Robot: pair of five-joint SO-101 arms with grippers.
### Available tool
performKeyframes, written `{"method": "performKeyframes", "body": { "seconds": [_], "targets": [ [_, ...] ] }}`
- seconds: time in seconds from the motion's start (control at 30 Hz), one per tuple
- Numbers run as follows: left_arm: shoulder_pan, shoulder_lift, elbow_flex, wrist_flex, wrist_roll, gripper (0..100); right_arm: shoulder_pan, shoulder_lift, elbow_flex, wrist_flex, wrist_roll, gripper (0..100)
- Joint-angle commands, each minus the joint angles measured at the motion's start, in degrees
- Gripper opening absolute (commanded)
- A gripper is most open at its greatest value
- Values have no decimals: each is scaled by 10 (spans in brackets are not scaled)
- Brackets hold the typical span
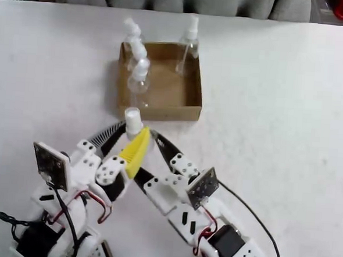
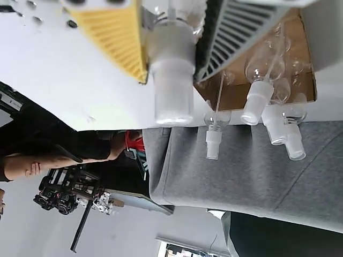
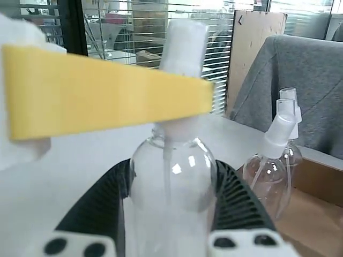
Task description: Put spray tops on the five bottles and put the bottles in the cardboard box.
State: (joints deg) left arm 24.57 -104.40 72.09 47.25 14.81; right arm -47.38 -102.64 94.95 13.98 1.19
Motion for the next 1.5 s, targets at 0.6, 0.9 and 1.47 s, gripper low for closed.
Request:
{"method": "performKeyframes", "body": {
  "seconds": [0.6, 0.9, 1.47],
  "targets": [
    [-1, -6, -175, 110, -7, 238, 78, -4, -10, -11, -10, 15],
    [0, -6, -127, 133, -7, 237, 160, -3, -33, -9, -82, 15],
    [218, -6, 57, 133, -78, 237, 209, -3, -44, -32, -86, 15]
  ]
}}
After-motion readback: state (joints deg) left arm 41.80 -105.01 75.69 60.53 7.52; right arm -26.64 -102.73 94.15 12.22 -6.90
